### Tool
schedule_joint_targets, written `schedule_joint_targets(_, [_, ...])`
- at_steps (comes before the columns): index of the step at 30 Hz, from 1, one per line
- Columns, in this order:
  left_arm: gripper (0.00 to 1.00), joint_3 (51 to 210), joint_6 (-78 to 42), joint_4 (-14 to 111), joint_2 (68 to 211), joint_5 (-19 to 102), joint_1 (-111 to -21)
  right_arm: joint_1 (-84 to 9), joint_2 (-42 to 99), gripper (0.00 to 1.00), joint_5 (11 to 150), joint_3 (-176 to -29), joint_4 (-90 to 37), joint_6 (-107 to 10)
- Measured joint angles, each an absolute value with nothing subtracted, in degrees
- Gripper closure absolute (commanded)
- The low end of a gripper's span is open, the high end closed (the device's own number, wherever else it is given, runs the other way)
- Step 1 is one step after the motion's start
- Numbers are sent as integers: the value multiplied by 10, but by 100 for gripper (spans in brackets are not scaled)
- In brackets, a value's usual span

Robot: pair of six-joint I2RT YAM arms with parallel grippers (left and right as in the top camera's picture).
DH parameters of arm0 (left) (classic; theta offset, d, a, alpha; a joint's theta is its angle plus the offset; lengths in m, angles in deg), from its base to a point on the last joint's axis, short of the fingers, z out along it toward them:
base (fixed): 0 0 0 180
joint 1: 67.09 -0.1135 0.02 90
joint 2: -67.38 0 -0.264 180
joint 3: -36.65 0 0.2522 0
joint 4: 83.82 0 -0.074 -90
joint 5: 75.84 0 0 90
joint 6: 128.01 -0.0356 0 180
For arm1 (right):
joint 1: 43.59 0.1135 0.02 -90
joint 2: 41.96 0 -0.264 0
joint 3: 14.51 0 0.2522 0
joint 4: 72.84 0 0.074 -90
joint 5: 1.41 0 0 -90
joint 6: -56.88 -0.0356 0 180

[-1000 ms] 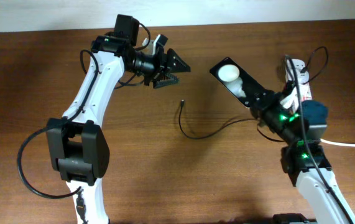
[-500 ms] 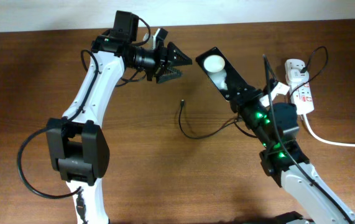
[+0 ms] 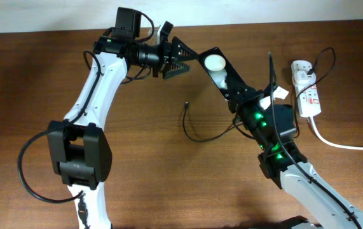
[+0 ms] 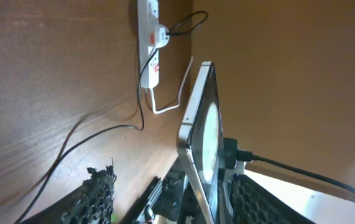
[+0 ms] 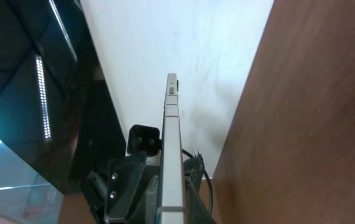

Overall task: Plug charger to phone and switch on socket
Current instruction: 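Carry the phone in the right gripper over to the left gripper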

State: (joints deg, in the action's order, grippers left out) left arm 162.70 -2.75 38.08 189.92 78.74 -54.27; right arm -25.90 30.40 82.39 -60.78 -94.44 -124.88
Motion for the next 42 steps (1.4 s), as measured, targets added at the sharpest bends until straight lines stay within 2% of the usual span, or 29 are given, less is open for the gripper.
schedule_joint_targets(10, [36, 1627, -14, 421, 1899, 790, -532, -236, 308, 96, 870, -608, -956, -1308])
schedule_joint_targets(22, [44, 1627, 38, 485, 1899, 787, -518, -222, 311, 96, 884, -608, -956, -1331])
schedule_joint_targets(26, [49, 1627, 54, 489, 1899, 782, -512, -222, 313, 96, 886, -608, -956, -1337])
schedule_joint_targets(34, [50, 1627, 71, 491, 1899, 767, -498, -222, 358, 96, 888, -641, -956, -1347])
schedule_joint_targets(42, [55, 1627, 86, 491, 1899, 754, -495, -222, 361, 96, 890, -645, -956, -1348])
